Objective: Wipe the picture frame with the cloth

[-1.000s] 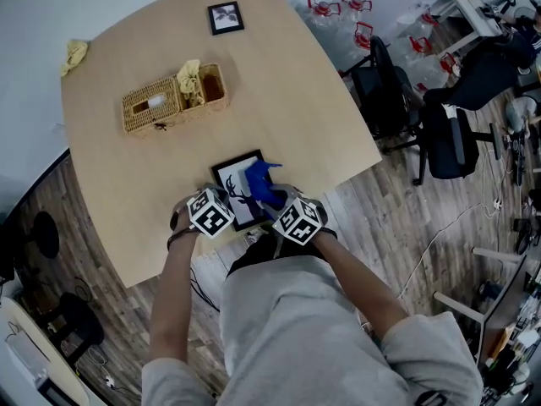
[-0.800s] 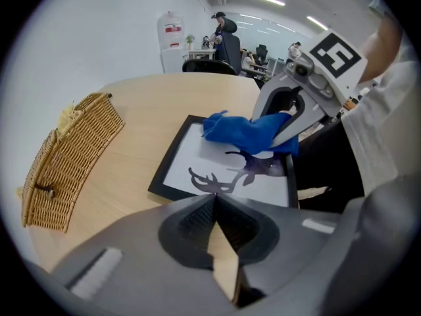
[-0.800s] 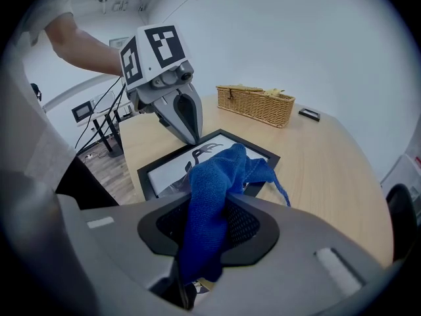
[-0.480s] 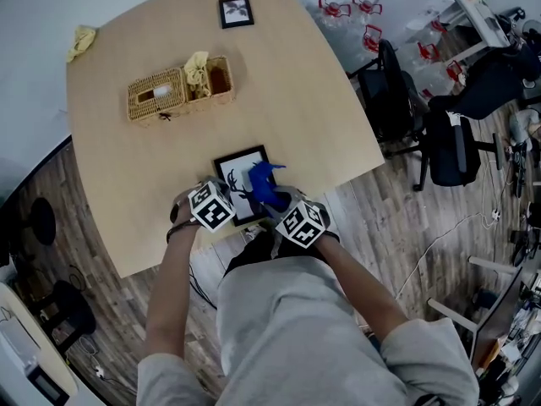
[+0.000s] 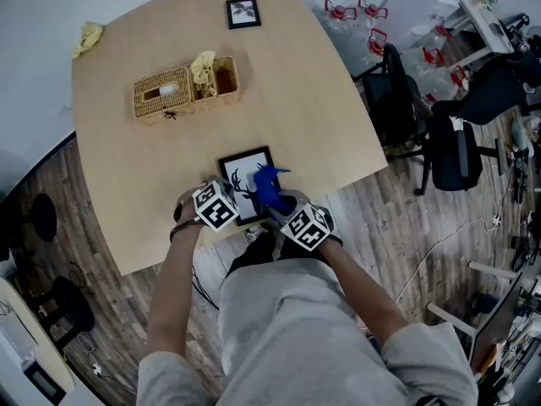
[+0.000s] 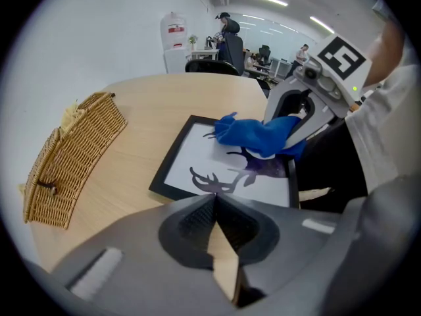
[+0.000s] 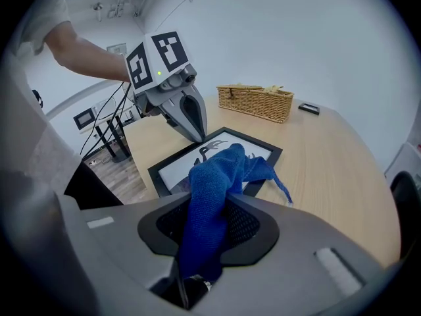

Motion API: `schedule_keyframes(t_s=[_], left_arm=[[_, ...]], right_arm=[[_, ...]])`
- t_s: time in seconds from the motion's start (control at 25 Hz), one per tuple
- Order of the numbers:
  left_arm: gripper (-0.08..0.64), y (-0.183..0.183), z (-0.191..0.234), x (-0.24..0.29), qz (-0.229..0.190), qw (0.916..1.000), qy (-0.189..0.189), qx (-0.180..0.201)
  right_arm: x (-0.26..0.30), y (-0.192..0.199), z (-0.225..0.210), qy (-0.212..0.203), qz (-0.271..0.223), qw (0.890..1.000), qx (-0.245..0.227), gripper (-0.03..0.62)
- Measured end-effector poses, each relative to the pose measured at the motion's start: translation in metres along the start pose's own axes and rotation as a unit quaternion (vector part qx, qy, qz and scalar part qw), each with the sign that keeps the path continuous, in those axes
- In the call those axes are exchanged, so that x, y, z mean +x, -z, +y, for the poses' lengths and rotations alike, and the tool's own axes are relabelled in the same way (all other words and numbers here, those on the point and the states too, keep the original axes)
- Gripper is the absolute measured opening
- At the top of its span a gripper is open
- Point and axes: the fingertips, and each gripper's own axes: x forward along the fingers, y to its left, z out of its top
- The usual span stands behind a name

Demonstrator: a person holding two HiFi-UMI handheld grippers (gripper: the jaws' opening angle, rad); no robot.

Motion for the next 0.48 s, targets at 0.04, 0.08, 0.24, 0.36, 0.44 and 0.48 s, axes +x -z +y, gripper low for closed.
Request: schedule_keyframes(t_s=[0.04, 0.08, 0.24, 0.36, 0.44, 0.48], left_arm=[[0.054, 0.0002, -0.0004, 0.0001, 0.000, 1.0000, 0.001, 0.000], [0.054, 0.0005, -0.0005, -0.0001, 0.000, 1.0000, 0.002, 0.000], [0.054, 0.0004, 0.0005, -0.0008, -0.002, 1.0000, 0.003, 0.001], [0.054, 0.0003, 0.0001, -0.0002, -0.002, 1.0000, 0.005, 0.002], [0.054, 0.0000, -0.0005, -0.0006, -0.001, 1.0000, 0.006, 0.005], [0.052, 0.0001, -0.0006, -0.0007, -0.001, 1.0000, 0.006, 0.006]], right_arm=[[0.0000, 0.0002, 0.0004, 0.002, 0.000, 1.000, 0.000, 0.103], [0.0002, 0.0003, 0.0009, 0.003, 0.000, 1.000, 0.000, 0.103], [0.0005, -0.0002, 0.0011, 0.009, 0.000, 1.000, 0.002, 0.103], [0.0007, 0.0002, 0.0005, 0.014, -0.002, 1.000, 0.007, 0.103], [0.0012, -0.0010, 0.0015, 0.018, -0.005, 1.000, 0.008, 0.103], [0.0016, -0.0015, 0.0024, 0.019, -0.005, 1.000, 0.007, 0.103]])
